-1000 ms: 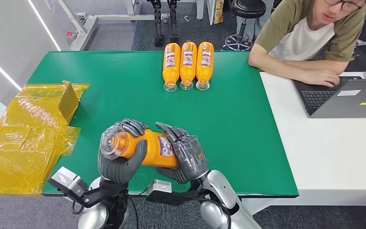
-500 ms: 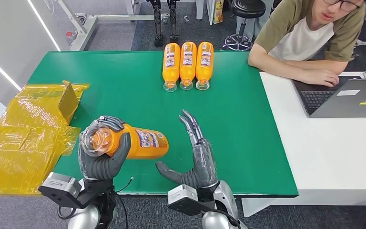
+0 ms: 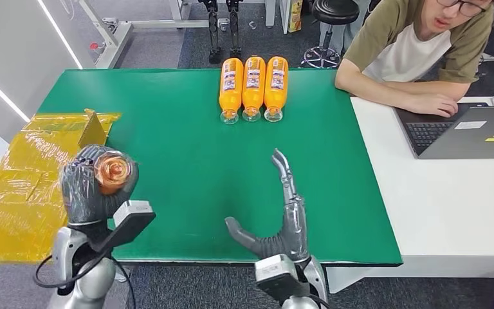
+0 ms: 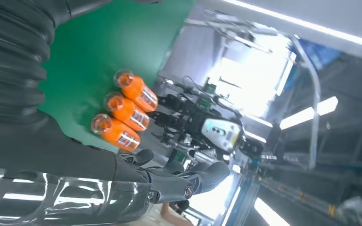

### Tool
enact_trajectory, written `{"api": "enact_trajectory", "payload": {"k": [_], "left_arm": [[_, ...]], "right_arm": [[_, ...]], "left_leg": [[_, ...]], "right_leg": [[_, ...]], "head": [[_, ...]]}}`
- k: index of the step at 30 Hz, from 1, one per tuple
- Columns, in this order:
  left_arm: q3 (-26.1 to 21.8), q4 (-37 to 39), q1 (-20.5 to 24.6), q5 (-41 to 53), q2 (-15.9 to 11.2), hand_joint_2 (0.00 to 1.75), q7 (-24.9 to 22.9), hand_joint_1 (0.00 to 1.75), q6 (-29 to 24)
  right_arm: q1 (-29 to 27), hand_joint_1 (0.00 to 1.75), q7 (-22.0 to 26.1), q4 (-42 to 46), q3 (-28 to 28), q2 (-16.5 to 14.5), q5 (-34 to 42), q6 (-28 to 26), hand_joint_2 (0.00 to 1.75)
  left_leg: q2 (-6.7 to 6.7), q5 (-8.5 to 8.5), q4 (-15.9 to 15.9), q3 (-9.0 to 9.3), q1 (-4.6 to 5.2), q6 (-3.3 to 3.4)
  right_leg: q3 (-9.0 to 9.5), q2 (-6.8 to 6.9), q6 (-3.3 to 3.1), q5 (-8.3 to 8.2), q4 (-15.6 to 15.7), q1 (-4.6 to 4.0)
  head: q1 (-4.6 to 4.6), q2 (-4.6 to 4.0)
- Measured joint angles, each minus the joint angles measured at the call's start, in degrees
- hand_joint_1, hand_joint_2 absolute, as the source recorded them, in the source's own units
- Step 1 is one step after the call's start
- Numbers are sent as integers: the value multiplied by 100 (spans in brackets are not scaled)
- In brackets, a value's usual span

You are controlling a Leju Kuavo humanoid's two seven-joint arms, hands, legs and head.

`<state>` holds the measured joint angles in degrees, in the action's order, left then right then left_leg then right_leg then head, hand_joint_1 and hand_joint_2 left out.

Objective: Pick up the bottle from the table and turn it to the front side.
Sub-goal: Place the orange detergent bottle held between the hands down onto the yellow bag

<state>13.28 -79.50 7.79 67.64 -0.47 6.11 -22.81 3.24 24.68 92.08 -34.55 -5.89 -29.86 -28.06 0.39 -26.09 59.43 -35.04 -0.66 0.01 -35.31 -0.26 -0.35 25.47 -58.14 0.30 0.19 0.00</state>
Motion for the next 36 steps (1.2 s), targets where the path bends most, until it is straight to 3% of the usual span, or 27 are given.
{"api": "enact_trajectory", "payload": {"k": [4,11,13,17,25,34,35,36], "left_arm": [[-229,894,497,1122,-702,175,-319,175,74],[-280,2747,1297,2136,-1539,175,-636,175,136],[-262,3130,1431,2049,-1679,175,-329,175,211],[-107,3795,1626,1809,-1930,175,740,175,433],[290,4784,1859,1759,-2116,175,1280,175,862],[708,5387,2105,1755,-1912,175,1503,172,979],[748,5424,2130,1764,-1875,175,1477,161,966],[782,5456,2153,1771,-1840,175,1447,117,947]], "right_arm": [[-45,0,431,269,189,-86,949,-189,175],[-44,0,485,460,271,-132,1137,-186,175],[-45,0,523,457,271,-145,1177,-154,175],[-45,0,618,453,271,-152,1301,-31,175],[-40,0,623,453,271,-152,1332,10,175],[-17,0,546,456,271,-152,1290,-16,175],[-11,0,533,457,271,-152,1272,-16,175],[-5,0,518,458,271,-152,1248,-16,175]], "left_leg": [[-10,9,-1,3,0,-11],[-28,12,-1,3,0,-17],[-30,12,-1,1,0,-17],[-35,10,-2,1,0,-20],[-41,7,-2,-1,0,-24],[-40,7,-1,-2,1,-24],[-41,7,-1,-2,1,-24],[-41,7,-1,-2,1,-24]], "right_leg": [[-4,-8,-11,-7,-8,0],[-13,-27,-20,-14,-13,0],[-16,-29,-20,-14,-13,0],[-18,-34,-21,-13,-13,0],[-24,-41,-21,-13,-12,0],[-24,-39,-21,-14,-12,1],[-24,-40,-21,-14,-12,1],[-24,-40,-21,-14,-12,1]], "head": [[1,0],[1,0],[1,0],[2,0],[2,0],[2,0],[3,0],[3,0]]}}
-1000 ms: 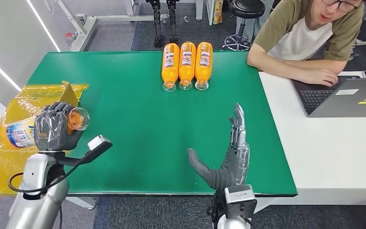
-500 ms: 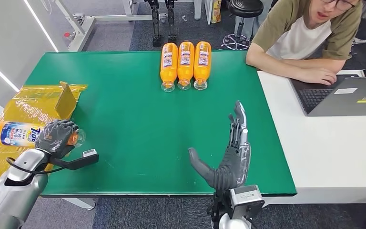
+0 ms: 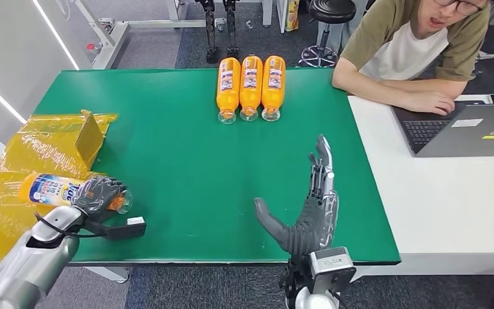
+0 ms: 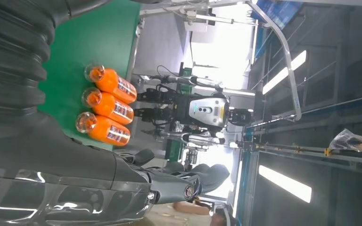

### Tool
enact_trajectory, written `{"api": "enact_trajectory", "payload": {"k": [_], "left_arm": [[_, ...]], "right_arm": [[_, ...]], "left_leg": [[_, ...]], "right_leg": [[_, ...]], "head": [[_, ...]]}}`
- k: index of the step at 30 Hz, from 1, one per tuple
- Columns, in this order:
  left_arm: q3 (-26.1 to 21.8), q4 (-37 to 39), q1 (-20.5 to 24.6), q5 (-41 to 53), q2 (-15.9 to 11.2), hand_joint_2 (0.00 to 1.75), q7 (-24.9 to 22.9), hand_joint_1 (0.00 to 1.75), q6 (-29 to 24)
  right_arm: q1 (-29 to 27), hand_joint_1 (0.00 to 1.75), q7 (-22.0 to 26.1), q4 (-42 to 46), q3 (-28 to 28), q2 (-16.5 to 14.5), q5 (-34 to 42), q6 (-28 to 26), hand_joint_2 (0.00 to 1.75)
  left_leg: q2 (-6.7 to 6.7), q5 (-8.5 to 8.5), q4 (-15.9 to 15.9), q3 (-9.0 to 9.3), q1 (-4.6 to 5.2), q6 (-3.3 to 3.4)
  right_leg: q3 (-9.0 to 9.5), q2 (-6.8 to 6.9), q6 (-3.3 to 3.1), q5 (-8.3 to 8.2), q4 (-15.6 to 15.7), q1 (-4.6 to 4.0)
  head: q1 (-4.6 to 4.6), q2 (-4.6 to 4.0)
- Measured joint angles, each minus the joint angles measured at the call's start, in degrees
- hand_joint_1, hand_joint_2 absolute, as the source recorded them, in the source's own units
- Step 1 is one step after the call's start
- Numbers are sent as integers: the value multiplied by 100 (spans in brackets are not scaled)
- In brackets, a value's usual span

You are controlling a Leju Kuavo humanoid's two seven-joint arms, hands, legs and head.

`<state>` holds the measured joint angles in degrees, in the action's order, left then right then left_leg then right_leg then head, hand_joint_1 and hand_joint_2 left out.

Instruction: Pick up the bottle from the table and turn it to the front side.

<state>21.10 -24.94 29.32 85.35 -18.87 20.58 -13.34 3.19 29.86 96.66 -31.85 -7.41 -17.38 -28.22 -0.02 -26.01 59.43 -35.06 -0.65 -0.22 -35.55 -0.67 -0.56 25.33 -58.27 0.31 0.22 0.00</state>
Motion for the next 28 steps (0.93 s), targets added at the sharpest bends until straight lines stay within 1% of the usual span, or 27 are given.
{"api": "enact_trajectory", "payload": {"k": [2,3,6,10,14,20,24,28], "left_arm": [[51,48,39,4,67,175,-77,32,-65],[66,67,59,-1,103,175,-124,0,-119],[76,102,128,-154,240,175,-254,0,-365],[48,120,225,-683,464,175,-296,0,-616],[-7,133,286,-920,623,175,-307,0,-637],[-70,141,304,-1026,726,175,-290,0,-636],[-226,141,287,-1426,774,175,-66,0,-722],[-491,92,192,-2049,777,175,268,0,-1273]], "right_arm": [[12,0,-30,3,0,0,-45,0,175],[15,0,-42,4,0,0,-70,-3,175],[6,0,-71,23,-1,0,-173,-35,175],[-74,0,-90,48,0,0,-247,-115,175],[-152,0,-88,51,0,0,-247,-155,175],[-194,0,-90,54,0,0,-256,-174,175],[-265,0,-129,83,5,2,-324,-181,175],[-368,0,-161,153,52,3,-405,-187,175]], "left_leg": [[-1,0,1,1,0,0],[0,0,1,1,0,0],[3,0,1,0,0,0],[2,0,1,0,0,0],[2,0,1,0,0,0],[1,0,0,0,-1,0],[1,0,0,0,-1,0],[-1,0,0,0,-1,-1]], "right_leg": [[-1,0,0,0,0,0],[-1,0,0,0,0,0],[-1,3,0,0,0,0],[0,2,0,0,0,0],[0,1,0,0,0,0],[0,1,0,0,-1,0],[0,1,0,0,-2,0],[-1,-2,0,0,-2,0]], "head": [[0,0],[0,0],[-1,0],[-1,0],[0,0],[0,0],[0,0],[0,0]]}}
